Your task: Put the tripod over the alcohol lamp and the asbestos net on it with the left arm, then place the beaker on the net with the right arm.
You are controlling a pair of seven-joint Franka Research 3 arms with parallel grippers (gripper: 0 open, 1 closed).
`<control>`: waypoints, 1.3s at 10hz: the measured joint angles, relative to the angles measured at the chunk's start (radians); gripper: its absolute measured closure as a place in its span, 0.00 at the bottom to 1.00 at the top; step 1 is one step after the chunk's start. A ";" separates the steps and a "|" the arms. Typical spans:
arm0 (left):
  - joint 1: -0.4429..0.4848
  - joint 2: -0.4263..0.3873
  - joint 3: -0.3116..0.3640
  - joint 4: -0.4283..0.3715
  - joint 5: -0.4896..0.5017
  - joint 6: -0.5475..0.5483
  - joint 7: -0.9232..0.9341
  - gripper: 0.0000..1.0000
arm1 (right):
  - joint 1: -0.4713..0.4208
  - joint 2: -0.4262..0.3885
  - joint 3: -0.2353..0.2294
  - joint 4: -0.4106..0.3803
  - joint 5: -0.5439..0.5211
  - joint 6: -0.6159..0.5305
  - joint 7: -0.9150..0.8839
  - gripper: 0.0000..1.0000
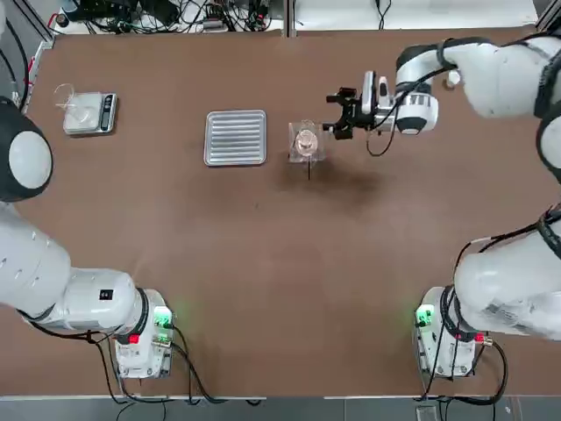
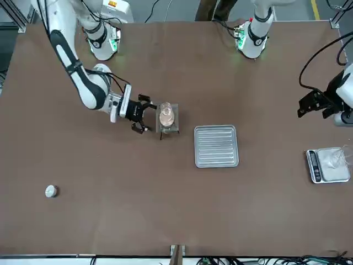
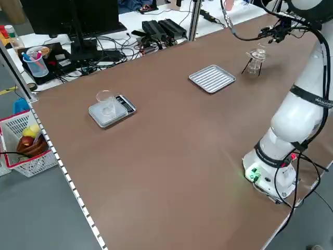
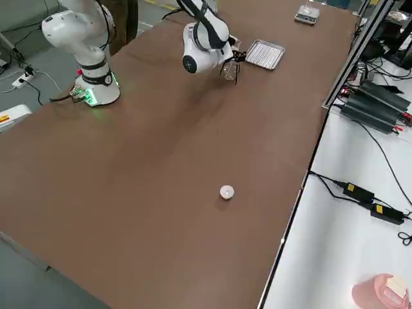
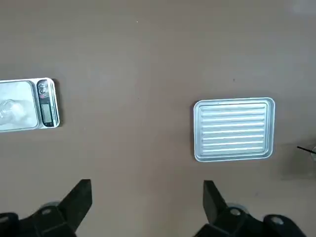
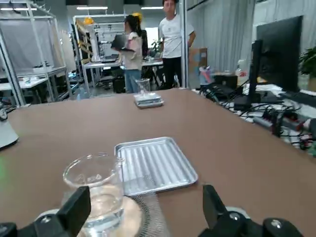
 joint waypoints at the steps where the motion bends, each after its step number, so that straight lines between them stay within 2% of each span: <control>1: 0.000 0.000 0.000 0.001 0.000 0.000 0.000 0.00 | -0.110 -0.005 0.067 -0.013 -0.038 -0.001 0.000 0.00; 2: -0.001 0.000 -0.001 0.001 0.000 0.000 0.000 0.00 | -0.216 -0.012 0.121 -0.023 -0.084 -0.002 0.000 0.00; 3: -0.001 0.000 -0.001 0.002 0.000 0.000 0.000 0.00 | -0.303 -0.025 0.154 -0.025 -0.129 -0.004 -0.001 0.00; 5: -0.001 0.000 -0.001 0.003 0.000 0.000 0.000 0.00 | -0.411 -0.078 0.171 -0.023 -0.194 -0.005 -0.001 0.00; 8: -0.001 0.000 -0.001 0.003 0.000 0.000 0.000 0.00 | -0.471 -0.165 0.172 0.036 -0.285 0.071 0.002 0.00; 10: -0.002 0.000 -0.006 0.003 0.000 0.000 -0.001 0.00 | -0.479 -0.175 0.171 0.112 -0.377 0.151 0.030 0.00; 11: -0.001 0.000 -0.007 0.003 0.004 0.000 -0.002 0.00 | -0.481 -0.175 0.171 0.147 -0.490 0.196 0.118 0.00; 13: -0.001 0.000 -0.007 0.003 0.014 -0.001 -0.007 0.00 | -0.492 -0.172 0.170 0.230 -0.766 0.256 0.430 0.00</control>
